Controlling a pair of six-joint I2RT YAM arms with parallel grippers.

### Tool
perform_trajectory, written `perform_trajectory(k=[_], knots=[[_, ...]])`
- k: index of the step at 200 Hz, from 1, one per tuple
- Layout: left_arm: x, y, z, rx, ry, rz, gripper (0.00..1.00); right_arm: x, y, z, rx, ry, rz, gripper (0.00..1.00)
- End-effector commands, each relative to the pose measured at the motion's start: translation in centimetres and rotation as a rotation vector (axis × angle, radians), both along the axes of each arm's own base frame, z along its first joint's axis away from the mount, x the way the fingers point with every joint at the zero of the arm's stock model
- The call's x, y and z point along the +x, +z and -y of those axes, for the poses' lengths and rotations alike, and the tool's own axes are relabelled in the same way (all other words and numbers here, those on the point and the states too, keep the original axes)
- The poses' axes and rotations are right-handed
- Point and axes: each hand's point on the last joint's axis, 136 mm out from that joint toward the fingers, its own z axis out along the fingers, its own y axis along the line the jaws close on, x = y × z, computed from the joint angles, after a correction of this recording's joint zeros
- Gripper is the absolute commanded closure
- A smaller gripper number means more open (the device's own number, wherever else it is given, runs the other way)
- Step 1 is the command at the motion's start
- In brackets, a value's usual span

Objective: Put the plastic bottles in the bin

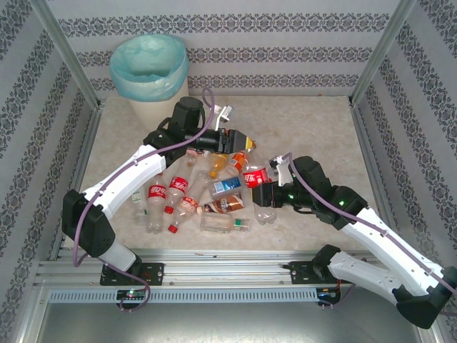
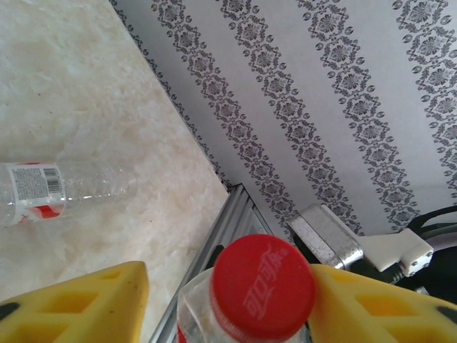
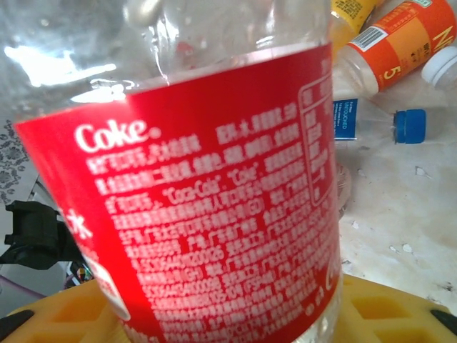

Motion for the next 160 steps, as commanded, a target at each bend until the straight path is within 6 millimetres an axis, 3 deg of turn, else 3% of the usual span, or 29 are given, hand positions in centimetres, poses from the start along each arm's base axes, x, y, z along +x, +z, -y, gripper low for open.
perform_trajectory(k=[1, 30, 58, 73, 90, 126, 135, 160], knots=[[0.1, 0.2, 0.4, -0.025, -0.020, 0.014, 0.51, -0.4, 0.2, -1.0, 0.040, 0.043, 0.005, 0.48], [0.0, 0.0, 0.3, -0.020, -0.024, 0.015, 0.64, -0.5, 0.3, -1.2, 0.049, 0.057, 0.002, 0.48], [0.3, -0.4, 0.3, -0.005, -0.010, 0.010, 0.55, -0.7, 0.2, -1.3, 0.052, 0.070, -0.003, 0.48], [0.3, -0.3, 0.3, -0.005, -0.009, 0.015, 0.56, -0.8, 0.2, -1.5, 0.063, 0.077, -0.009, 0.49], [0.3, -0.4, 0.2, 0.002, -0.005, 0.021, 0.63, -0.9, 0.5, -1.7, 0.076, 0.088, -0.008, 0.48], [0.4, -0.5, -0.1, 0.024, 0.009, 0.042, 0.93, -1.0, 0.4, -1.5, 0.057, 0.088, -0.006, 0.46], [0.6, -0.2, -0.3, 0.032, 0.021, 0.055, 1.00, -0.9, 0.5, -1.3, 0.054, 0.080, 0.001, 0.39], [1.8, 1.9, -1.9, 0.057, 0.101, 0.138, 1.00, 0.2, 1.2, 0.2, 0.002, -0.002, 0.057, 0.07]])
